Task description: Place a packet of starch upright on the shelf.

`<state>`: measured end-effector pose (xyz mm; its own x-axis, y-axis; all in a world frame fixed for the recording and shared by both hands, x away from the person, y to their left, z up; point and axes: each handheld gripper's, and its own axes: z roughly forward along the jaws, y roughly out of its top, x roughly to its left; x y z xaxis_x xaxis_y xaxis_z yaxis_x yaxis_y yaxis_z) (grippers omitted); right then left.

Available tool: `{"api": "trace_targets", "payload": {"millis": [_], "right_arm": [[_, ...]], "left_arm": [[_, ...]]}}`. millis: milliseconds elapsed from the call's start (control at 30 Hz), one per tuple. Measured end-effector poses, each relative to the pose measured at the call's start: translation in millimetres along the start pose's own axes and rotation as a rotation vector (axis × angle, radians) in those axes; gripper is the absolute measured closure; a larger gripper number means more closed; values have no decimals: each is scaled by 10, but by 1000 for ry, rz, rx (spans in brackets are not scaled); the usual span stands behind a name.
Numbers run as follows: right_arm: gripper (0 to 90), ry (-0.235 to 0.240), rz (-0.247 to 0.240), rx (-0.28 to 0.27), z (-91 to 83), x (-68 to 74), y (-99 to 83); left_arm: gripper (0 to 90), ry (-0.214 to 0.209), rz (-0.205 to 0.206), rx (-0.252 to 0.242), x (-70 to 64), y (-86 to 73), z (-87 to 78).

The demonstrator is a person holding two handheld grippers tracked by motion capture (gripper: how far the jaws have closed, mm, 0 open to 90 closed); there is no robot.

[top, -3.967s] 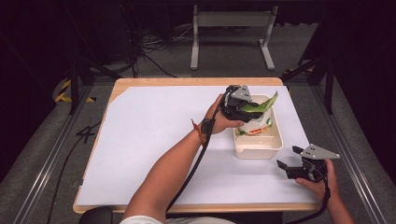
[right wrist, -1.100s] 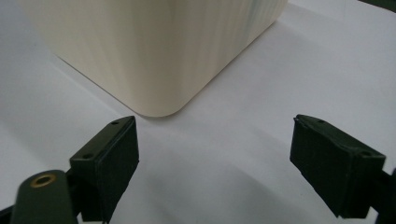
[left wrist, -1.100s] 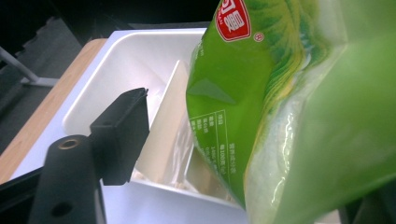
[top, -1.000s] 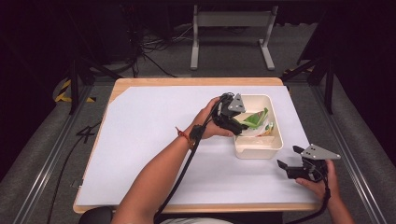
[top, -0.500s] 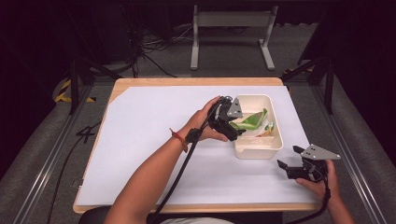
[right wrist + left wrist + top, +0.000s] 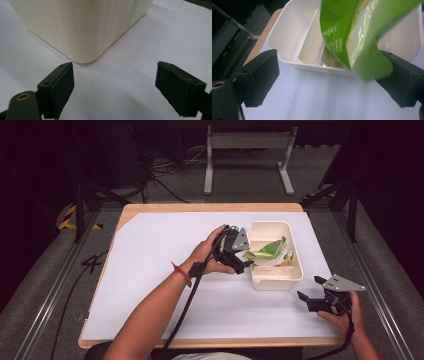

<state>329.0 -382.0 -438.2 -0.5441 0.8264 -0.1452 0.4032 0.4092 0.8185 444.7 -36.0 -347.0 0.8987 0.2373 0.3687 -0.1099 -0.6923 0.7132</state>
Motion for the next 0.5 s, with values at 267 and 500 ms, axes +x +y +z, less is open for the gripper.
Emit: {"api": "trace_targets", "payload": {"millis": [267, 500], "right_arm": [[150, -1, -3, -2, -1, 6, 4], [150, -4, -9, -3, -11, 16, 21]], "left_arm": [[80, 38, 4, 19, -33, -179, -172], [80, 76, -7, 36, -55, -367, -329]]}}
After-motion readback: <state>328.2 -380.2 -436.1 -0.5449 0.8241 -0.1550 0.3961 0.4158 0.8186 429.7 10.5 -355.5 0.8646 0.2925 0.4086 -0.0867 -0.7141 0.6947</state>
